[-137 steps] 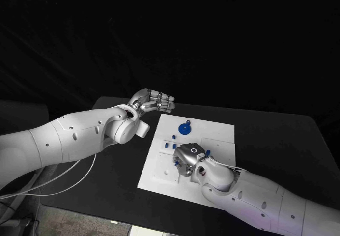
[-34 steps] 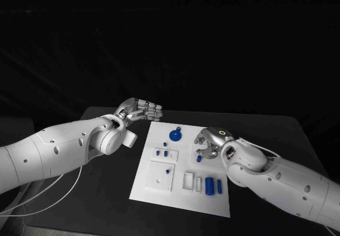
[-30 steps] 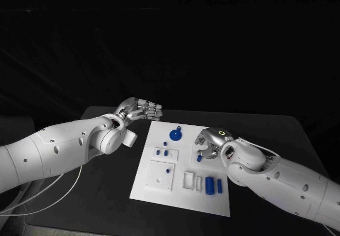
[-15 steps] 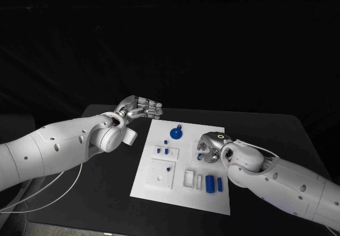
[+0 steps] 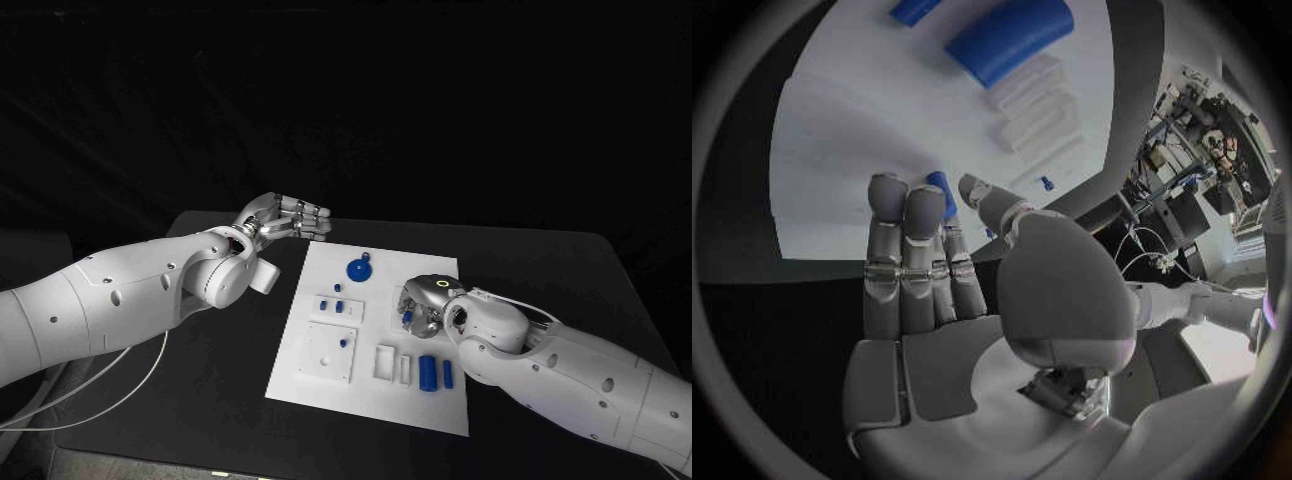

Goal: Assemble the parts on the task board

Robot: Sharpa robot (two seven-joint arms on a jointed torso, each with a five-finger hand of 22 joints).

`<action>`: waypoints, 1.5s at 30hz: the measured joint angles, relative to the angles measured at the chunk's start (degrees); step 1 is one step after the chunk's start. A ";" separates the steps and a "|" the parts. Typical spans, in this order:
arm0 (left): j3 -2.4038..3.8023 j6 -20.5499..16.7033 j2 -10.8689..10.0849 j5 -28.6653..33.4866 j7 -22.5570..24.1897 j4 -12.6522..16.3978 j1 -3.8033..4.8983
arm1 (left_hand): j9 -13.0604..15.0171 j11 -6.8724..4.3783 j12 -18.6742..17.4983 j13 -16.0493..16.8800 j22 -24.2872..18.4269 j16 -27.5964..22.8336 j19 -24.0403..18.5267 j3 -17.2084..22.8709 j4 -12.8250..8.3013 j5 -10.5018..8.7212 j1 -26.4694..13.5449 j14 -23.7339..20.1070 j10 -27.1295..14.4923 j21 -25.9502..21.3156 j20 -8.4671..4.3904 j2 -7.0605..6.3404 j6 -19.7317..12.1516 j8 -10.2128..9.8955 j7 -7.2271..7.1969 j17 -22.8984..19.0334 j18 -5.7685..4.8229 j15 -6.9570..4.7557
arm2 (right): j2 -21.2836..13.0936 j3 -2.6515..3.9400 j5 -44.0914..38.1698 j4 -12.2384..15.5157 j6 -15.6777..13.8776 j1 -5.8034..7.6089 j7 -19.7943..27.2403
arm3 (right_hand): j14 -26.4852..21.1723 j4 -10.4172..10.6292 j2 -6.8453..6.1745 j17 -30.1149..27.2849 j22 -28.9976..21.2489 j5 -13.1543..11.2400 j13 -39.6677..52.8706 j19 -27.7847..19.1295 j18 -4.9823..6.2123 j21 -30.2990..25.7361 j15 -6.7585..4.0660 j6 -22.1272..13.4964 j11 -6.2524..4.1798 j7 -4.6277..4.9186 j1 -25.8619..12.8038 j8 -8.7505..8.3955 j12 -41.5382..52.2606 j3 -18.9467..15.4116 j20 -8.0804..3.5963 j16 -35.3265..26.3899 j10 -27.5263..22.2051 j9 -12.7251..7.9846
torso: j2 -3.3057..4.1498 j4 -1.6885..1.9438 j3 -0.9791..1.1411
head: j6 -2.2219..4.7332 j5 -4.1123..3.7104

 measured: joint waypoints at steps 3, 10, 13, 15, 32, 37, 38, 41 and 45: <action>0.00 0.03 0.02 0.00 -0.01 -0.01 0.00 | 0.00 0.00 0.00 0.00 0.00 0.00 0.00 0.16 0.16 0.00 0.18 0.00 0.00 0.00 0.00 0.18 0.00 0.00 0.00 0.00 0.00 0.00 | 0.18 -0.16 -0.04 -0.17 0.00 0.00 0.01 | 0.00 -0.34 0.69 0.00 0.21 -0.82 -0.01 0.00 -0.02 0.04 0.00 0.29 -0.21 0.24 0.23 0.00 0.00 1.39 0.00 0.00 0.84 0.00 | 0.00 0.00 -0.01 | -0.01 0.00; 0.00 0.10 0.03 0.00 -0.02 -0.09 0.00 | 0.00 0.00 0.00 0.00 0.00 0.00 0.00 0.16 0.16 0.00 0.23 0.00 0.00 0.00 0.00 0.23 0.00 0.00 0.00 0.00 0.00 0.00 | 0.29 -0.31 -0.54 -0.48 -0.45 0.03 -0.21 | 0.02 -1.57 2.73 0.14 0.90 -0.82 0.00 0.00 -0.49 1.04 -0.57 3.53 -1.03 0.38 1.11 0.00 -0.24 2.98 -0.65 0.00 4.93 0.14 | 0.00 -0.01 -0.03 | -0.09 0.03; 0.00 0.13 0.03 0.00 -0.03 -0.11 0.00 | 0.00 0.00 0.00 0.00 0.00 0.00 0.00 0.16 0.16 0.00 0.23 0.00 0.00 0.00 0.00 0.23 0.00 0.00 0.00 0.00 0.00 0.00 | 0.34 -0.37 -0.92 -0.52 -0.88 0.00 -0.45 | -0.09 -2.79 3.38 0.30 1.49 -0.83 0.00 -0.12 -1.04 1.80 -1.11 5.12 -1.25 0.31 1.77 -0.04 -0.39 3.00 -1.35 0.00 6.36 0.16 | 0.00 -0.01 -0.03 | -0.14 0.04; 0.00 0.16 0.03 0.00 -0.03 -0.14 0.00 | 0.00 0.00 0.00 0.00 0.00 0.00 0.00 0.16 0.16 0.00 0.23 0.00 0.00 0.00 0.00 0.23 0.00 0.00 0.00 0.00 0.00 0.00 | 0.39 -0.39 -1.23 -0.55 -1.29 -0.03 -0.67 | -0.20 -3.66 4.06 0.41 1.54 -0.85 0.01 -0.14 -1.42 2.31 -1.22 6.08 -0.85 0.09 2.27 -0.06 -0.35 3.60 -1.55 0.00 6.77 0.28 | 0.00 -0.01 -0.03 | -0.13 0.13; -0.01 0.27 0.17 0.01 -0.05 -0.63 0.00 | 0.00 0.00 0.00 0.00 0.00 0.00 0.00 0.32 0.31 0.00 0.23 0.00 0.00 0.00 0.00 0.23 0.00 0.00 0.00 0.00 0.00 0.00 | -0.44 -0.49 -3.52 1.76 -5.30 -0.25 -1.93 | -0.08 -6.24 4.96 1.19 1.53 -1.27 0.16 -0.20 -2.38 5.66 -1.92 8.60 -0.40 -0.63 2.43 -0.40 -0.15 6.35 -2.28 0.00 7.58 0.72 | -0.04 -0.05 -0.01 | -0.10 0.20; -0.01 0.28 0.30 0.01 -0.05 -0.93 -0.01 | 0.00 0.00 0.00 0.00 0.00 0.00 0.00 0.32 0.31 0.00 0.23 0.00 0.00 0.00 0.00 0.23 0.00 0.00 0.00 0.00 0.00 0.00 | -1.46 0.15 -3.94 4.90 -6.54 -0.18 -2.11 | 0.11 -6.24 4.96 1.30 1.53 -1.28 0.16 -0.09 -2.69 5.87 -2.10 8.80 -0.22 -0.83 2.43 -0.51 -0.16 6.35 -2.39 0.01 7.76 0.72 | -0.07 -0.08 -0.01 | -0.07 0.35; -0.01 0.28 0.38 0.01 -0.05 -1.06 -0.01 | 0.00 0.00 0.00 0.00 0.00 0.00 0.00 0.32 0.31 0.00 0.23 0.00 0.00 0.00 0.00 0.23 0.00 0.00 0.00 0.00 0.00 0.00 | -1.66 0.28 -4.08 5.67 -6.85 -0.16 -2.16 | 0.12 -6.24 4.96 1.35 1.53 -1.28 0.16 -0.01 -2.72 5.87 -2.11 8.90 -0.22 -0.93 2.43 -0.52 -0.16 6.35 -2.47 0.01 7.77 0.72 | -0.07 -0.09 -0.01 | -0.05 0.40; -0.01 0.28 0.68 0.01 -0.05 -1.38 -0.01 | 0.00 0.00 0.00 0.00 0.00 0.00 0.00 0.32 0.31 0.00 0.23 0.00 0.00 0.00 0.00 0.23 0.00 0.00 0.00 0.00 0.00 0.00 | -1.86 0.44 -4.38 7.23 -7.55 -0.16 -2.29 | 0.12 -6.09 4.96 1.41 1.53 -1.28 0.16 0.00 -2.75 6.31 -2.11 9.07 -0.22 -0.80 2.43 -0.54 -0.16 6.51 -2.47 0.02 7.77 0.70 | -0.08 -0.12 -0.06 | 0.06 0.53; -0.01 0.29 1.13 0.01 -0.05 -1.88 -0.01 | 0.00 0.00 0.00 0.00 0.00 0.00 0.00 0.32 0.31 0.00 0.23 0.00 0.00 0.00 0.00 0.23 0.00 0.00 0.00 0.00 0.00 0.00 | -1.34 0.50 -4.66 8.64 -8.26 -0.17 -2.35 | 0.13 -6.24 4.95 1.48 1.52 -1.28 0.16 0.00 -2.78 6.31 -2.11 9.13 -0.22 -0.75 2.43 -0.55 -0.17 6.67 -2.47 0.02 7.78 0.69 | -0.09 -0.05 -0.12 | 0.07 0.92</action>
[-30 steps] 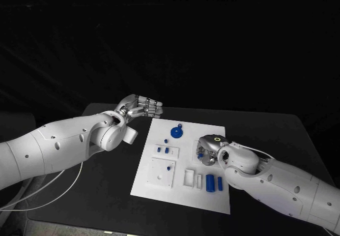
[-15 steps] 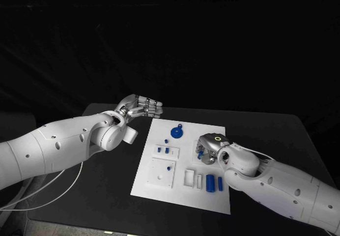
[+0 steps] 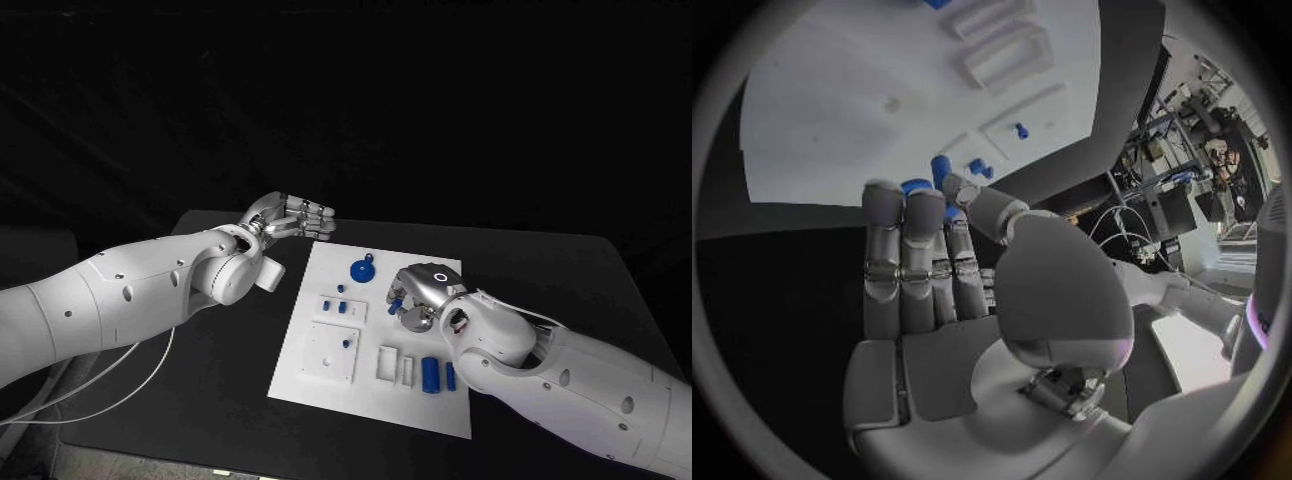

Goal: Assemble the parts on the task board

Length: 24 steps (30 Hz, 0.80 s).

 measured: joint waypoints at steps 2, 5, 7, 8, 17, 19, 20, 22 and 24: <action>0.00 0.00 0.25 0.00 0.00 -0.35 0.00 | 0.00 0.00 0.00 0.00 0.00 0.00 0.00 0.00 0.00 0.00 0.00 0.00 0.00 0.00 0.00 0.00 0.00 0.00 0.00 0.00 0.00 0.00 | 0.68 -0.10 -0.08 0.43 -0.24 -0.03 0.00 | 0.00 0.00 0.00 0.00 0.00 -0.04 0.00 0.00 -0.01 0.00 0.00 0.00 0.00 0.00 0.00 0.00 -0.01 0.00 0.00 0.00 0.00 0.00 | -0.02 0.00 0.00 | -0.13 0.33; 0.00 0.01 0.78 0.01 0.02 -0.98 0.00 | 0.00 0.00 0.00 0.00 0.00 0.00 0.00 0.00 0.00 0.00 0.00 0.00 0.00 0.00 0.00 0.00 0.00 0.00 0.00 0.00 0.00 0.00 | 2.26 -0.88 -0.18 0.87 -0.59 -0.15 0.03 | 0.00 0.00 -0.01 0.00 0.00 -0.04 0.00 0.00 -0.04 0.00 0.00 0.00 0.00 0.00 0.00 0.00 -0.07 0.00 0.00 -0.20 0.00 0.00 | -0.08 -0.05 -0.03 | -0.21 0.90; 0.00 0.02 1.18 0.01 0.03 -1.37 0.00 | 0.00 0.00 0.00 0.00 0.00 0.00 0.00 0.00 0.00 0.00 0.00 0.00 0.00 0.00 0.00 0.00 0.00 0.00 0.00 0.00 0.00 0.00 | 3.49 -1.74 -0.24 0.95 -0.80 -0.28 0.14 | 0.01 0.00 -0.01 0.01 -0.01 -0.04 0.00 0.00 -0.06 0.00 0.01 0.00 0.00 0.00 0.00 -0.01 -0.09 0.00 0.00 -0.20 0.01 0.00 | -0.13 -0.11 -0.08 | -0.27 1.24; 0.00 0.02 1.36 0.01 0.03 -1.50 0.00 | 0.00 0.00 0.00 0.00 0.00 0.00 0.00 0.00 0.00 0.00 0.00 0.00 0.00 0.03 0.00 0.00 0.00 0.00 0.00 0.00 0.00 0.00 | 4.02 -2.10 -0.27 0.95 -0.86 -0.35 0.21 | 0.01 0.00 -0.01 0.06 -0.01 -0.04 0.00 0.00 -0.08 0.00 0.01 0.00 0.00 0.00 0.00 -0.01 -0.10 0.00 0.00 -0.20 0.01 0.00 | -0.16 -0.14 -0.10 | -0.31 1.37; 0.00 0.16 2.69 0.03 0.07 -2.61 0.01 | 0.00 0.00 0.00 0.00 0.00 0.00 0.00 0.00 0.00 0.00 0.00 0.00 0.00 0.26 0.00 0.00 0.00 0.00 0.00 0.00 0.00 0.00 | 8.88 -5.36 -0.62 -0.19 -1.41 -0.55 1.04 | 0.02 0.00 -0.01 0.12 -0.01 -0.04 0.01 0.00 0.07 0.00 0.02 -0.01 0.00 0.00 0.00 0.17 -0.04 0.00 0.00 -0.20 0.02 -0.02 | -0.43 -0.19 -0.46 | -0.60 2.23; 0.00 0.19 2.97 0.03 0.07 -2.83 0.01 | 0.00 0.00 0.00 0.00 0.00 0.00 0.00 0.00 0.00 0.00 0.00 0.00 0.00 0.26 0.00 0.00 0.00 0.00 0.00 0.00 0.00 0.00 | 9.86 -6.16 -0.72 -0.70 -1.53 -0.62 1.30 | 0.02 0.00 -0.02 0.12 -0.01 -0.04 0.01 0.00 0.17 0.00 0.02 -0.01 0.00 0.01 0.00 0.17 0.04 0.00 0.01 -0.20 0.03 0.01 | -0.49 -0.15 -0.51 | -0.67 2.38; 0.00 0.20 3.09 0.03 0.07 -2.91 0.01 | 0.00 0.00 0.00 0.00 0.00 0.00 0.00 0.00 0.00 0.00 0.00 0.00 0.00 0.26 0.00 0.00 0.00 0.00 0.00 0.00 0.00 0.00 | 10.30 -6.51 -0.77 -0.99 -1.58 -0.69 1.41 | 0.02 -0.02 -0.02 0.12 -0.01 -0.05 0.01 0.00 0.19 0.03 0.02 -0.01 -0.01 0.00 0.00 0.17 0.04 0.01 0.01 -0.20 0.03 0.02 | -0.49 -0.15 -0.54 | -0.69 2.42; 0.00 0.23 3.31 0.04 0.08 -3.05 0.01 | 0.00 0.00 0.00 0.00 0.00 0.00 0.00 0.00 0.00 0.00 0.00 0.00 0.00 0.26 0.00 0.00 0.00 0.00 0.00 0.00 0.00 0.00 | 11.16 -7.14 -0.89 -1.63 -1.72 -0.89 1.70 | 0.02 -0.17 -0.02 0.12 -0.01 -0.05 0.01 0.00 0.25 0.22 0.02 -0.01 -0.08 0.00 0.00 0.17 0.04 0.16 0.01 -0.20 0.10 0.05 | -0.49 -0.14 -0.54 | -0.70 2.54; 0.00 0.26 3.46 0.04 0.08 -3.11 0.00 | 0.00 0.00 0.00 0.00 0.00 0.00 0.00 0.00 0.00 0.00 0.00 0.00 0.00 0.26 0.00 0.00 0.00 0.00 0.00 0.00 0.00 0.00 | 11.73 -7.53 -1.01 -2.18 -1.84 -1.06 1.87 | 0.02 -0.17 -0.02 0.12 -0.01 -0.06 0.01 0.00 0.28 0.22 0.02 -0.02 -0.09 0.00 0.00 0.17 0.04 0.16 0.01 -0.20 0.11 0.05 | -0.49 -0.13 -0.54 | -0.71 2.64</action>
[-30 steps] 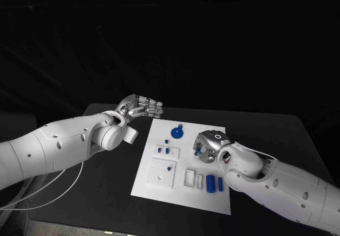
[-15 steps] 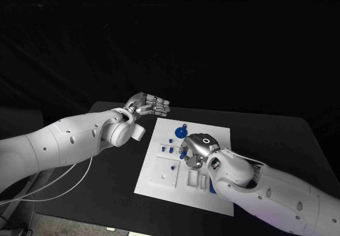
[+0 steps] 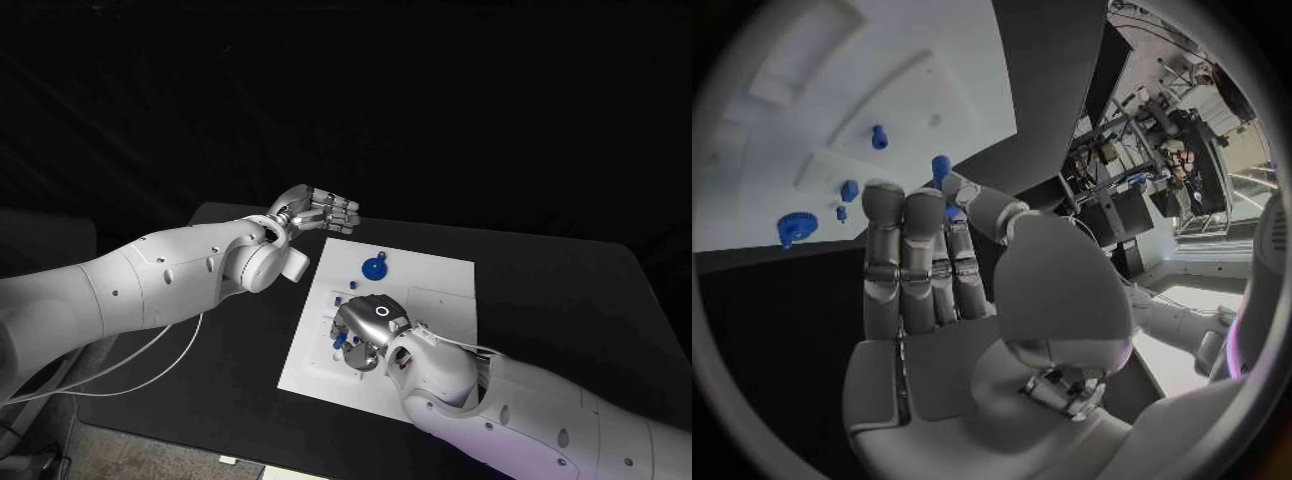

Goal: Assemble the parts on the task board

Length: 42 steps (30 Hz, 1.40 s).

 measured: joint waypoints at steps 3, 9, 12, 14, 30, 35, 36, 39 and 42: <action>0.00 0.07 0.23 0.00 0.00 -0.08 0.00 | 0.00 0.00 0.00 0.00 0.00 0.00 0.00 0.09 0.09 0.00 0.00 0.00 0.00 0.00 0.00 0.00 0.00 0.00 0.00 0.00 0.00 0.00 | 1.06 -0.59 -0.26 -1.10 -0.27 -0.40 0.32 | 0.00 0.00 0.00 0.02 0.00 -0.15 0.00 0.00 0.03 0.00 0.00 0.00 0.00 0.00 0.00 0.00 0.00 0.00 0.00 0.00 0.00 0.00 | 0.00 0.01 0.04 | 0.00 0.23; 0.00 0.19 0.48 0.01 0.00 -0.13 0.00 | 0.00 0.00 0.00 0.00 0.00 0.00 0.00 0.16 0.16 0.00 0.00 0.00 0.00 0.00 0.00 0.00 0.00 0.00 0.00 0.00 0.00 0.00 | 2.58 -1.38 -0.74 -3.14 -0.78 -0.88 0.83 | 0.00 -0.01 -0.01 0.07 0.00 -0.15 0.00 0.00 0.08 0.00 0.00 -0.01 0.00 0.00 0.00 0.00 0.00 -0.01 0.00 0.00 0.01 0.00 | 0.03 0.02 0.11 | -0.21 0.55; 0.00 0.24 0.56 0.02 0.00 -0.13 0.00 | 0.00 0.00 0.00 0.00 0.00 0.00 0.00 0.16 0.16 0.00 0.00 0.00 0.00 0.00 0.00 0.00 0.00 0.00 0.00 0.00 0.00 0.00 | 3.01 -1.66 -0.95 -4.07 -0.94 -1.01 1.06 | 0.00 -0.10 -0.09 0.09 -0.01 -0.16 0.00 0.00 0.09 0.00 0.01 -0.01 0.00 0.00 -0.08 0.00 0.00 0.08 0.01 0.00 0.01 -0.01 | 0.06 0.07 0.11 | -0.30 0.61; 0.00 0.26 0.58 0.02 0.00 -0.13 0.00 | 0.00 0.00 0.00 0.00 0.00 0.00 0.00 0.16 0.16 0.00 0.00 0.00 0.00 0.00 0.00 0.00 0.00 0.00 0.00 0.00 0.00 0.00 | 3.19 -1.78 -1.07 -4.66 -1.00 -1.07 1.19 | 0.01 -0.17 -0.09 0.13 -0.01 -0.16 0.01 0.00 0.10 0.00 0.01 -0.01 0.00 0.00 -0.09 0.00 0.00 0.14 0.01 0.00 0.01 0.00 | 0.06 0.08 0.12 | -0.36 0.66; -0.01 0.44 0.54 0.03 -0.03 -0.05 0.00 | 0.00 0.00 0.00 0.00 0.00 0.00 0.00 0.16 0.16 0.00 0.00 0.00 0.00 0.00 0.00 0.00 0.00 0.00 0.00 0.00 0.00 0.00 | 4.05 -2.27 -1.74 -7.62 -1.07 -1.45 1.58 | 0.10 -0.26 -0.32 0.16 -0.01 -0.16 0.36 0.01 0.12 0.24 0.10 -0.03 0.16 0.00 -0.31 -0.11 -0.03 0.10 0.02 0.00 0.21 0.04 | 0.08 -0.06 0.14 | -0.81 0.80; -0.02 0.57 0.54 0.04 -0.08 -0.14 0.00 | 0.00 0.00 0.00 0.00 0.00 0.00 0.00 0.16 0.16 0.00 0.00 0.00 0.00 0.00 0.00 0.00 0.00 0.00 0.00 0.00 0.00 0.00 | 4.33 -2.25 -1.99 -8.11 -1.03 -1.44 1.42 | 0.12 -0.40 -0.63 0.21 -0.01 -0.16 0.32 0.08 0.15 0.24 0.12 -0.03 0.05 0.00 -0.63 -0.14 -0.04 0.23 0.09 0.00 0.34 0.04 | 0.04 -0.11 0.12 | -0.87 0.79; -0.02 0.60 0.54 0.04 -0.09 -0.16 0.00 | 0.00 0.00 0.00 0.00 0.00 0.00 0.00 0.16 0.16 0.00 0.00 0.00 0.00 0.00 0.00 0.00 0.00 0.00 0.00 0.00 0.00 0.00 | 4.36 -2.25 -2.04 -8.19 -1.03 -1.44 1.37 | 0.19 -0.40 -0.66 0.21 -0.01 -0.16 0.31 0.01 0.17 0.24 0.19 -0.10 -0.02 -0.06 -0.67 -0.14 -0.05 0.23 0.01 0.00 0.42 0.04 | 0.03 -0.12 0.11 | -0.87 0.80; -0.02 0.69 0.57 0.04 -0.12 -0.25 0.00 | 0.00 0.00 0.00 0.00 0.00 0.00 0.00 0.16 0.16 0.00 0.00 0.00 0.00 0.00 0.00 0.00 0.00 0.00 0.00 0.00 0.00 0.00 | 4.40 -2.33 -2.18 -8.58 -0.97 -1.44 1.11 | 0.19 -0.40 -0.65 0.21 -0.01 -0.16 0.29 -0.11 0.17 0.24 0.19 -0.12 -0.02 -0.08 -0.69 -0.14 -0.09 0.23 -0.09 0.00 0.42 0.03 | 0.03 -0.10 0.11 | -0.86 0.80; -0.02 0.78 0.60 0.04 -0.14 -0.29 0.00 | 0.00 0.00 0.00 0.00 0.00 0.00 0.00 0.16 0.16 0.00 0.00 0.00 0.00 0.00 0.00 0.00 0.00 0.00 0.00 0.00 0.00 0.00 | 4.48 -2.43 -2.28 -8.77 -0.95 -1.48 0.85 | 0.19 -0.40 -0.43 0.20 -0.01 -0.16 0.28 -0.11 0.19 0.24 0.19 -0.13 -0.01 -0.08 -0.90 -0.17 -0.10 0.23 -0.10 0.00 0.43 0.04 | 0.03 -0.10 0.11 | -0.85 0.76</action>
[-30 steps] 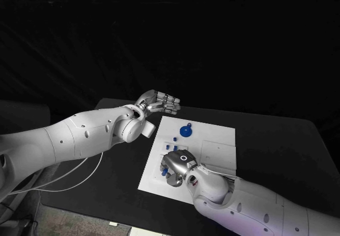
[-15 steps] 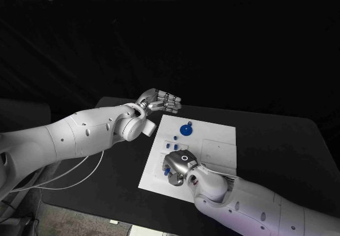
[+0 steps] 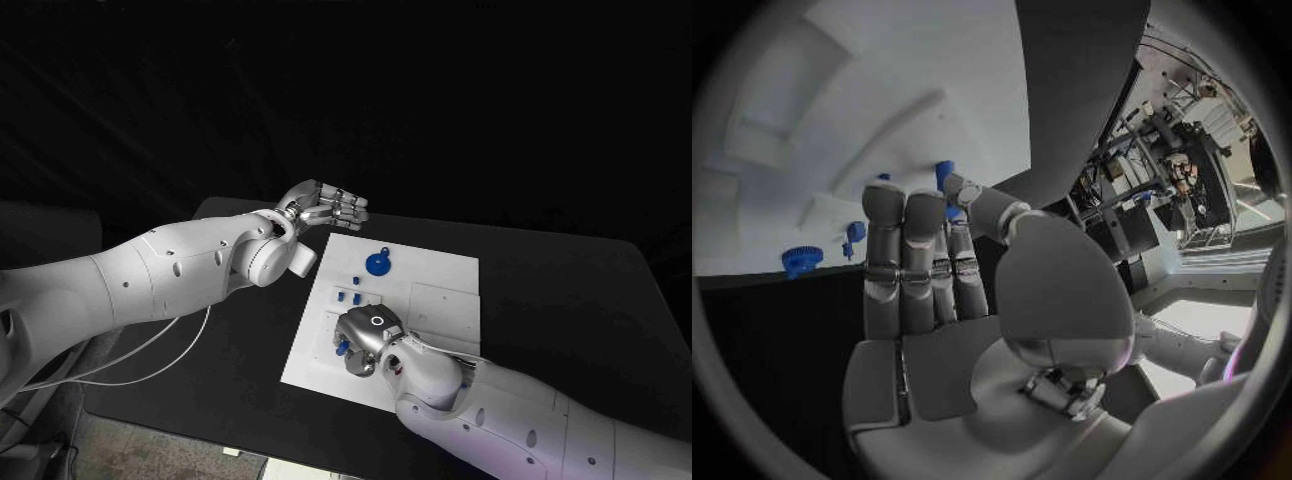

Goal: Assemble the parts on the task board

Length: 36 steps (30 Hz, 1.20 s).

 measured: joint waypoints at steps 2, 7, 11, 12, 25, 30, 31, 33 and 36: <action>-0.01 0.04 0.01 0.00 -0.01 -0.01 0.00 | 0.00 0.00 0.00 0.00 0.00 0.00 0.00 0.00 0.00 0.00 0.00 0.00 0.00 0.00 0.00 0.00 0.00 0.00 0.00 0.00 0.00 0.00 | 0.04 -0.03 -0.06 -0.06 0.00 -0.01 -0.13 | 0.00 0.00 0.02 0.00 0.00 0.00 0.00 0.00 0.00 0.00 0.00 -0.01 0.01 0.01 0.02 -0.01 -0.01 0.00 0.00 0.00 0.01 0.01 | 0.00 0.01 -0.01 | 0.01 0.00; -0.01 0.15 0.04 0.00 -0.02 -0.04 -0.01 | 0.00 0.00 0.00 0.00 0.00 0.00 0.00 0.00 0.00 0.00 0.00 0.00 0.00 0.00 0.00 0.00 0.00 0.00 0.00 0.00 0.00 0.00 | 0.08 -0.11 -0.17 -0.17 0.01 -0.01 -0.44 | 0.00 -0.03 0.16 0.03 0.00 -0.04 0.00 0.00 0.01 0.00 0.00 0.11 0.10 -0.12 0.16 -0.01 -0.05 -0.03 0.00 0.00 0.10 0.04 | -0.01 0.02 -0.01 | -0.04 -0.01; -0.01 0.22 0.09 0.00 -0.02 -0.05 -0.01 | 0.00 0.00 0.00 0.00 0.00 0.00 0.00 0.00 0.00 0.00 0.00 0.00 0.00 0.00 0.00 0.00 0.00 0.00 0.00 0.00 0.00 0.00 | 0.10 -0.16 -0.25 -0.22 0.10 -0.01 -0.53 | 0.01 -0.08 0.23 0.06 0.00 -0.04 0.00 0.00 0.02 0.23 0.01 0.07 0.02 -0.17 0.23 0.17 -0.08 -0.09 0.00 0.00 0.19 0.05 | -0.01 0.03 -0.01 | -0.16 0.00; -0.01 0.23 0.10 0.00 -0.02 -0.05 -0.01 | 0.00 0.00 0.00 0.00 0.00 0.00 0.00 0.00 0.00 0.00 0.00 0.00 0.00 0.00 0.00 0.00 0.00 0.00 0.00 0.00 0.00 0.00 | 0.11 -0.18 -0.27 -0.24 0.13 -0.01 -0.54 | 0.01 -0.10 0.23 0.05 0.00 -0.04 0.00 0.00 0.02 0.23 0.01 0.08 0.01 -0.16 0.23 0.17 0.03 -0.07 0.00 0.00 0.20 0.06 | -0.01 0.04 -0.01 | -0.18 0.01; -0.02 0.35 0.25 0.01 -0.05 -0.04 -0.01 | 0.00 0.00 0.00 0.00 -0.08 0.00 0.00 0.00 0.00 0.00 0.00 0.00 0.00 0.00 0.00 0.00 0.00 0.00 0.00 0.00 0.00 0.00 | 0.78 -0.87 -0.45 -0.52 0.28 0.13 -0.53 | 0.00 -0.32 0.23 0.05 0.00 0.25 -0.11 0.00 0.02 0.23 0.00 0.23 0.00 -0.01 0.23 0.17 0.11 0.00 0.01 -0.22 0.22 0.07 | 0.02 0.11 0.05 | -0.43 0.00; -0.02 0.40 0.28 0.01 -0.06 -0.04 -0.01 | 0.00 0.00 0.00 0.00 -0.08 0.00 0.00 0.00 0.00 0.00 0.00 0.00 0.00 0.00 0.00 0.00 0.00 0.00 0.00 0.00 0.00 0.00 | 0.97 -0.97 -0.27 -0.63 0.25 0.15 -0.49 | -0.10 -0.32 0.40 0.04 0.00 0.25 -0.11 0.00 0.02 0.23 -0.10 -0.29 -0.01 0.50 0.05 0.16 0.11 0.00 0.01 -0.22 0.23 -0.04 | 0.02 0.10 0.05 | -0.54 -0.01; -0.02 0.40 0.28 0.01 -0.06 -0.05 -0.01 | 0.00 0.00 0.00 0.00 -0.08 0.00 0.00 0.00 0.00 0.00 0.00 0.00 0.00 0.00 0.00 0.00 0.00 0.00 0.00 0.00 0.00 0.00 | 0.99 -0.98 -0.22 -0.66 0.24 0.16 -0.48 | -0.10 -0.32 0.40 0.05 0.00 0.25 -0.11 0.00 0.02 0.23 -0.10 -0.63 -0.01 0.62 0.04 0.16 0.11 0.00 0.01 -0.22 0.23 -0.10 | 0.02 0.08 0.05 | -0.57 0.03; -0.02 0.42 0.28 0.01 -0.07 -0.05 -0.01 | 0.00 0.00 0.00 0.00 -0.08 0.00 0.00 0.00 0.00 0.00 0.00 0.00 0.00 0.00 0.00 0.00 0.00 0.00 0.00 0.00 0.00 0.00 | 1.03 -0.99 -0.08 -0.75 0.19 0.17 -0.45 | -0.11 -0.32 0.54 0.04 0.00 0.25 -0.11 0.00 0.02 0.23 -0.11 -1.37 -0.15 0.72 -0.10 0.16 0.10 0.00 0.02 -0.22 0.09 -0.24 | 0.02 0.07 0.05 | -0.63 0.05; -0.02 0.45 0.28 0.01 -0.09 -0.06 -0.01 | 0.00 0.00 0.00 0.00 -0.08 0.00 0.00 0.00 0.00 0.00 0.00 0.00 0.00 0.00 0.00 0.00 0.00 0.00 0.00 0.00 0.00 0.00 | 1.08 -1.00 0.24 -0.89 0.09 0.18 -0.39 | -0.12 -0.07 0.54 0.04 -0.01 0.25 -0.11 -0.06 0.02 0.23 -0.11 -2.45 -0.78 1.00 -0.10 0.17 0.10 -0.26 0.08 -0.22 -0.53 -0.45 | 0.01 0.04 0.05 | -0.69 0.10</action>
